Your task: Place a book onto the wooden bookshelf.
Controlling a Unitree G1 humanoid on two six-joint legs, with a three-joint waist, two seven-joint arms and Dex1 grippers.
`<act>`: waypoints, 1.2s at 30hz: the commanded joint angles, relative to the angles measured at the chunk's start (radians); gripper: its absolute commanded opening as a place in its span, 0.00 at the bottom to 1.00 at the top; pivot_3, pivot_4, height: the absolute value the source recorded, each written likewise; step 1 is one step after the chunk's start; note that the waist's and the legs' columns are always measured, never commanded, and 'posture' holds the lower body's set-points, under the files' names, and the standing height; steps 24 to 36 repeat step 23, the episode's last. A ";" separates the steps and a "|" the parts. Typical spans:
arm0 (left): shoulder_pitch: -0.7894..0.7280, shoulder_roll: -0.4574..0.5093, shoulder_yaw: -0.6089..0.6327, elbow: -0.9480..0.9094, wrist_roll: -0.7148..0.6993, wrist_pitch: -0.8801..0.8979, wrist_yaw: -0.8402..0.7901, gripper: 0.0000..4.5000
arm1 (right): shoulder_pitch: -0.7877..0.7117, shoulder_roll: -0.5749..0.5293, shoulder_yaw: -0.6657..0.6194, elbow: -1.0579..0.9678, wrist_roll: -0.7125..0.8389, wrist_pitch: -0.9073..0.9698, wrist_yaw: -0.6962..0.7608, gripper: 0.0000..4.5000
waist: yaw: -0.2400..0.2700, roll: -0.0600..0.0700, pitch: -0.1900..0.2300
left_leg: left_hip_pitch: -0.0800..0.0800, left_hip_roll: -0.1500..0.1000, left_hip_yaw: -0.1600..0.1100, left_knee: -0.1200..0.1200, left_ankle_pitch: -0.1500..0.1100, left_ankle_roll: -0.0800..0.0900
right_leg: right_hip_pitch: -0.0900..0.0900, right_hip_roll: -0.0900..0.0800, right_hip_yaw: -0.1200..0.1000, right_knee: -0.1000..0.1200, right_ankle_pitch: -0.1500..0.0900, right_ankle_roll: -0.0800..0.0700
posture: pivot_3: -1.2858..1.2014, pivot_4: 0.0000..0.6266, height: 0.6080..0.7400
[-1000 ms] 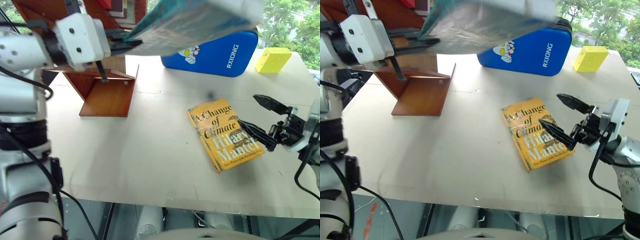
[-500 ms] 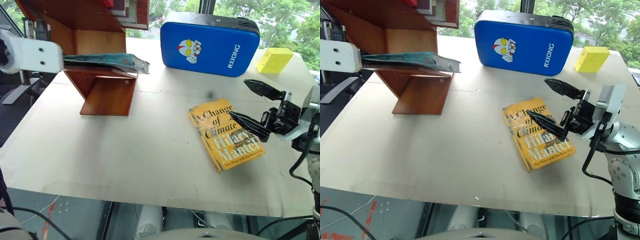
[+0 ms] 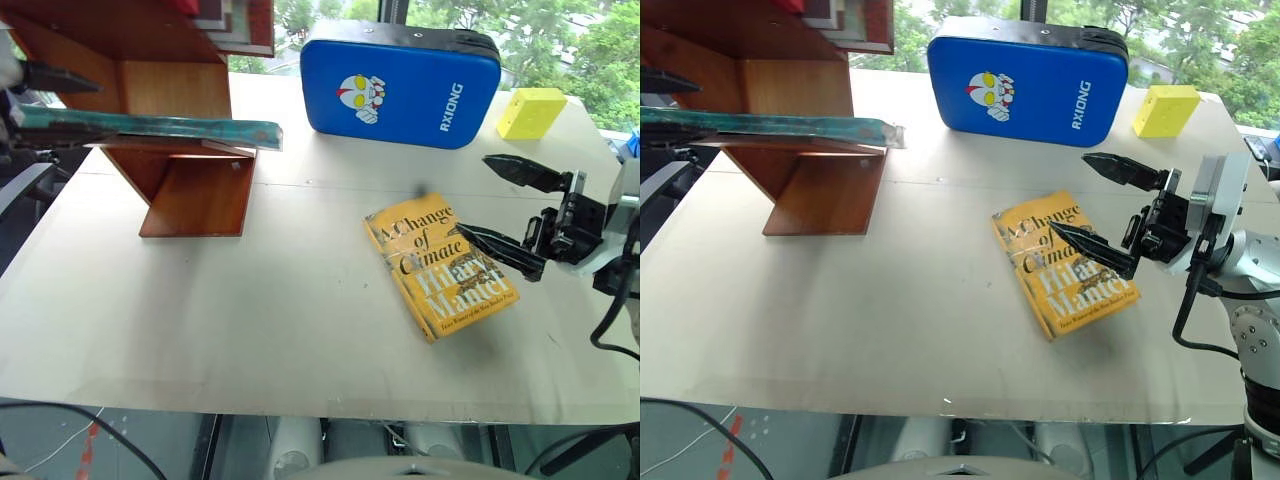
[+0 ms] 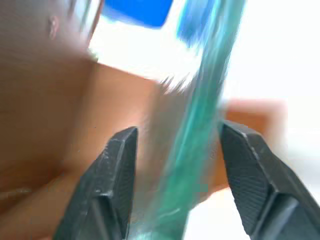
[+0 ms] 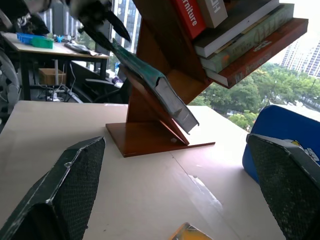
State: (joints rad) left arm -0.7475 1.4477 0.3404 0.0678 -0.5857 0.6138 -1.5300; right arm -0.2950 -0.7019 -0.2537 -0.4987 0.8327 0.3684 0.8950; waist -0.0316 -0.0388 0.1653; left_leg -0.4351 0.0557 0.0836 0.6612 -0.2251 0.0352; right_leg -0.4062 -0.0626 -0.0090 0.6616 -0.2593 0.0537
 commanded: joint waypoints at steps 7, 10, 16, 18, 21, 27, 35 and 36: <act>0.404 -0.518 0.202 -0.759 -0.496 0.426 0.666 0.58 | 0.095 -0.091 -0.048 0.092 -0.146 -0.010 -0.005 1.00 | 0.027 0.011 0.001 | 0.018 -0.002 -0.005 -0.001 -0.002 0.003 | 0.019 0.001 -0.002 0.002 -0.001 0.000 | 0.52 0.24 1.00; 0.518 -0.686 0.018 -0.780 -0.287 0.256 0.770 0.58 | 0.238 -0.115 -0.102 0.145 -0.250 -0.073 0.004 1.00 | 0.034 0.009 -0.001 | 0.021 -0.003 -0.004 -0.001 -0.002 0.003 | 0.022 0.001 -0.001 0.001 -0.001 0.000 | 0.52 0.24 1.00; 0.803 -0.752 -0.105 -0.626 0.031 -0.071 0.749 0.58 | 0.578 -0.135 -0.326 0.264 -0.312 -0.158 0.126 1.00 | 0.044 0.011 -0.004 | 0.022 -0.008 -0.001 -0.005 -0.002 0.004 | 0.021 0.000 0.002 -0.004 -0.001 -0.001 | 0.52 0.24 1.00; 0.868 -0.743 -0.094 -0.592 0.067 -0.142 0.716 0.58 | 0.629 -0.146 -0.382 0.341 -0.322 -0.198 0.170 1.00 | 0.043 0.011 -0.004 | 0.021 -0.008 0.000 -0.008 -0.002 0.004 | 0.019 -0.001 0.003 -0.005 -0.002 -0.004 | 0.52 0.24 1.00; 0.942 -0.713 -0.049 -0.521 0.083 -0.196 0.656 0.58 | 0.684 -0.163 -0.438 0.436 -0.344 -0.245 0.218 1.00 | 0.042 0.012 -0.004 | 0.022 -0.004 0.001 -0.008 -0.003 0.004 | 0.019 -0.001 0.003 -0.005 -0.003 -0.005 | 0.52 0.24 1.00; 0.962 -0.701 -0.027 -0.492 0.073 -0.204 0.633 0.58 | 0.700 -0.166 -0.454 0.473 -0.349 -0.258 0.231 1.00 | 0.041 0.012 -0.005 | 0.023 -0.003 0.002 -0.008 -0.003 0.004 | 0.019 -0.002 0.003 -0.005 -0.003 -0.005 | 0.52 0.24 1.00; 0.962 -0.701 -0.027 -0.492 0.073 -0.204 0.633 0.58 | 0.700 -0.166 -0.454 0.473 -0.349 -0.258 0.231 1.00 | 0.041 0.012 -0.005 | 0.023 -0.003 0.002 -0.008 -0.003 0.004 | 0.019 -0.002 0.003 -0.005 -0.003 -0.005 | 0.52 0.24 1.00; 0.962 -0.701 -0.027 -0.492 0.073 -0.204 0.633 0.58 | 0.700 -0.166 -0.454 0.473 -0.349 -0.258 0.231 1.00 | 0.041 0.012 -0.005 | 0.023 -0.003 0.002 -0.008 -0.003 0.004 | 0.019 -0.002 0.003 -0.005 -0.003 -0.005 | 0.52 0.24 1.00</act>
